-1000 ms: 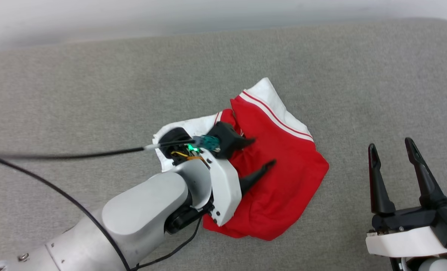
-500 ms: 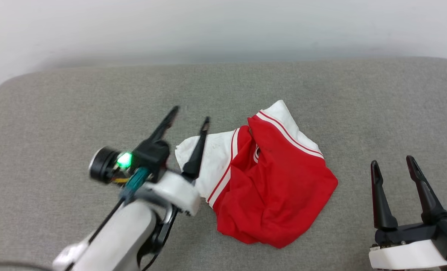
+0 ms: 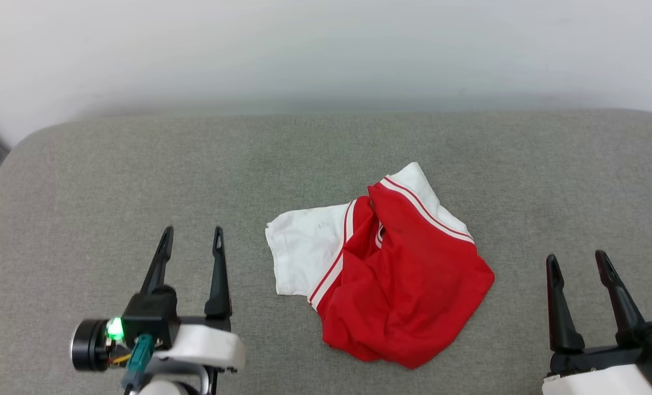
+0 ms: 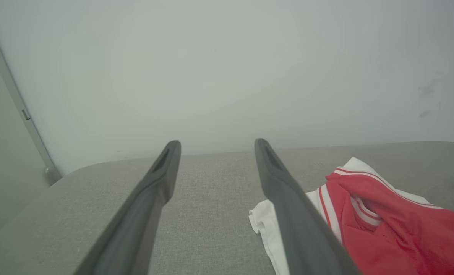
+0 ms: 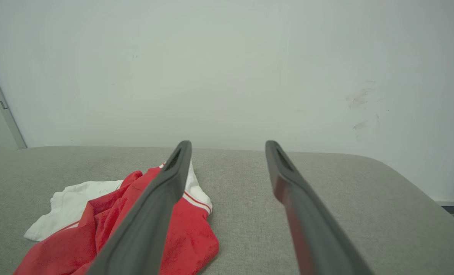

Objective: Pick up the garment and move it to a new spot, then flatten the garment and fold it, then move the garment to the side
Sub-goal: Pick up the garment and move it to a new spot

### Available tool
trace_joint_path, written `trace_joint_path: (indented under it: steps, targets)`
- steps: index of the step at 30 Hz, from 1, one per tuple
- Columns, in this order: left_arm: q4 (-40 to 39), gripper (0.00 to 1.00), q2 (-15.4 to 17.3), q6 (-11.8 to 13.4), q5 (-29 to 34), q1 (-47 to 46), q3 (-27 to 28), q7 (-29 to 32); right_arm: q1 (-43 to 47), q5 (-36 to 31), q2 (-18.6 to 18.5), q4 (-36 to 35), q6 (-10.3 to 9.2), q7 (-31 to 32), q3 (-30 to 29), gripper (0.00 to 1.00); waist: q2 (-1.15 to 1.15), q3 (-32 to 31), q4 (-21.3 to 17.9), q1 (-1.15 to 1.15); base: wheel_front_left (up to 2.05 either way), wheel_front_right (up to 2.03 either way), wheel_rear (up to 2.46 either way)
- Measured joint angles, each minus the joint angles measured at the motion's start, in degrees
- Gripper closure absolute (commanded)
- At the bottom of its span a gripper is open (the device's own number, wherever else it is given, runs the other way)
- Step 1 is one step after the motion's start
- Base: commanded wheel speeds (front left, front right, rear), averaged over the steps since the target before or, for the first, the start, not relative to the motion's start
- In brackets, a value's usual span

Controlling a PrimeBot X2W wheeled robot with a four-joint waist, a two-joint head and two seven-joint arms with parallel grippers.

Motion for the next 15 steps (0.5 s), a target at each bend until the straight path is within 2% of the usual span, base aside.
trace_joint_path:
  steps: [6, 15]
  targets:
    - [-0.7, 0.0, -4.6, -4.1, 4.7, 7.1, 6.1, 0.0, 1.6, 2.4, 0.0, 1.2, 0.0, 0.0, 0.4, 0.0, 0.0, -1.5, -0.3, 0.0, 0.0, 0.0, 0.0]
    - [-1.0, 0.0, -10.9, -10.5, 9.0, 12.8, 14.3, 0.0, 4.0, 5.4, 0.0, 2.1, 0.0, 0.0, 0.3, 0.0, 0.0, -3.3, -0.4, 0.0, 0.0, 0.0, 0.0]
